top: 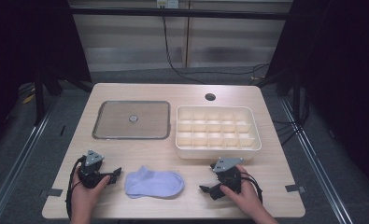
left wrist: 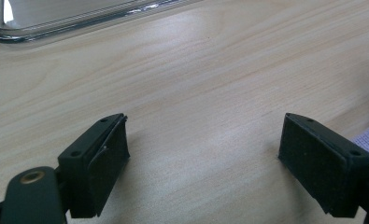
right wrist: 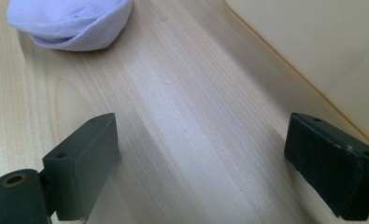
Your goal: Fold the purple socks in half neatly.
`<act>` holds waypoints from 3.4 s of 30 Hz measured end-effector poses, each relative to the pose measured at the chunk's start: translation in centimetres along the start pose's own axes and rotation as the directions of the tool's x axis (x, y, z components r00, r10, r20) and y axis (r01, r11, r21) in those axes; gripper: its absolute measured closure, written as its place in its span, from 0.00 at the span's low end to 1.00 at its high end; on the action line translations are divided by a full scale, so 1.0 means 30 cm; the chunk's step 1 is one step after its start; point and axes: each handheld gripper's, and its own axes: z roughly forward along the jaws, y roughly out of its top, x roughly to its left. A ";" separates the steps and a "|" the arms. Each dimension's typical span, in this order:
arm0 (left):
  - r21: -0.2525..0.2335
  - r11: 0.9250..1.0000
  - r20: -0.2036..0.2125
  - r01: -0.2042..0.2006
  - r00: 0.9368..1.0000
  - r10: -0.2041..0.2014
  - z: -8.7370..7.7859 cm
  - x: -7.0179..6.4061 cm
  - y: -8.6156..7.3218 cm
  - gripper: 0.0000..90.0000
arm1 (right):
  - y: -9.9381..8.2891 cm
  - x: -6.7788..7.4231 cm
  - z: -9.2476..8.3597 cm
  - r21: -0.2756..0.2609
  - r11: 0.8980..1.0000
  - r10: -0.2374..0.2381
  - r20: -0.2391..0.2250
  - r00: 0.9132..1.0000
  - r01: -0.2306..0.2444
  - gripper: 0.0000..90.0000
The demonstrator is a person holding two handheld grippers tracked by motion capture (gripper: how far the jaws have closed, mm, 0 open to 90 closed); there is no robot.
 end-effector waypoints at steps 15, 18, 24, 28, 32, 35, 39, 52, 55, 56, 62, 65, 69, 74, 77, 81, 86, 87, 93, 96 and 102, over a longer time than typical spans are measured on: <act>0.003 1.000 -0.008 0.003 1.000 -0.003 -0.004 -0.001 -0.003 0.17 | 0.003 -0.002 0.004 -0.001 1.000 -0.009 -0.012 1.000 0.009 0.11; 0.003 1.000 0.000 0.004 1.000 -0.004 -0.006 0.000 -0.004 0.16 | 0.004 -0.002 0.004 0.001 1.000 -0.008 -0.013 1.000 0.008 0.11; 0.024 0.998 0.020 0.051 0.999 -0.051 -0.024 -0.006 0.002 0.21 | 0.013 0.002 0.010 -0.009 1.000 -0.020 -0.026 0.999 0.020 0.17; 0.036 0.999 0.037 0.039 0.998 -0.040 -0.052 -0.026 0.017 0.25 | 0.024 0.009 0.013 -0.012 0.999 -0.035 -0.042 0.999 0.034 0.26; 0.039 0.995 0.069 0.090 0.993 -0.092 -0.084 -0.044 0.027 0.28 | 0.031 0.019 0.014 -0.007 0.999 -0.033 -0.052 0.998 0.033 0.31; 0.077 0.994 0.082 0.083 0.993 -0.089 -0.098 -0.066 0.031 0.33 | 0.037 0.026 0.012 -0.007 1.000 -0.013 -0.085 0.996 0.012 0.36; 0.086 0.990 0.118 0.108 0.986 -0.118 -0.116 -0.089 0.047 0.37 | 0.052 0.038 0.012 -0.009 0.999 -0.054 -0.100 0.993 0.053 0.43; 0.165 0.980 0.164 0.109 0.977 -0.136 -0.097 -0.124 0.063 0.43 | 0.071 0.051 0.017 -0.014 0.994 -0.110 -0.147 0.983 0.109 0.80; 0.181 0.978 0.163 0.108 0.977 -0.138 -0.093 -0.126 0.064 0.45 | 0.075 0.058 0.023 -0.020 0.993 -0.116 -0.160 0.980 0.115 0.84; 0.182 0.977 0.163 0.111 0.976 -0.141 -0.090 -0.128 0.064 0.46 | 0.077 0.058 0.026 -0.020 0.992 -0.127 -0.169 0.977 0.125 0.85; 0.194 0.977 0.195 0.092 0.972 -0.131 -0.075 -0.147 0.073 0.48 | 0.082 0.067 0.041 -0.015 0.992 -0.124 -0.185 0.975 0.123 0.87; 0.190 0.977 0.191 0.093 0.973 -0.130 -0.070 -0.149 0.077 0.51 | 0.083 0.067 0.045 -0.015 0.990 -0.138 -0.180 0.974 0.138 0.87; 0.202 0.976 0.210 0.086 0.969 -0.129 -0.050 -0.159 0.081 0.56 | 0.079 0.062 0.049 -0.021 0.991 -0.135 -0.193 0.972 0.133 0.86; 0.236 0.970 0.208 0.063 0.972 -0.113 -0.034 -0.182 0.082 0.62 | 0.080 0.062 0.051 -0.023 0.991 -0.135 -0.193 0.972 0.134 0.86; 0.239 0.969 0.183 0.063 0.977 -0.109 -0.033 -0.189 0.083 0.72 | 0.079 0.062 0.052 -0.028 0.991 -0.131 -0.191 0.973 0.128 0.86; 0.270 0.961 0.182 0.063 0.977 -0.115 -0.031 -0.195 0.091 0.83 | 0.079 0.063 0.053 -0.029 0.992 -0.129 -0.189 0.973 0.126 0.86; 0.304 0.949 0.176 0.087 0.974 -0.146 -0.028 -0.199 0.099 0.91 | 0.078 0.066 0.057 -0.039 0.991 -0.137 -0.180 0.974 0.132 0.92; 0.308 0.948 0.174 0.086 0.974 -0.145 -0.028 -0.200 0.100 0.92 | 0.079 0.067 0.058 -0.041 0.989 -0.144 -0.183 0.973 0.139 0.94; 0.307 0.943 0.178 0.128 0.966 -0.189 -0.035 -0.180 0.098 0.93 | 0.083 0.075 0.062 -0.047 0.984 -0.177 -0.194 0.965 0.171 1.00; 0.294 0.944 0.194 0.148 0.958 -0.210 -0.052 -0.170 0.104 0.93 | 0.085 0.080 0.065 -0.046 0.984 -0.179 -0.201 0.963 0.174 1.00; 0.268 0.950 0.220 0.158 0.951 -0.220 -0.065 -0.188 0.120 0.94 | 0.088 0.081 0.073 -0.054 0.985 -0.169 -0.213 0.962 0.161 1.00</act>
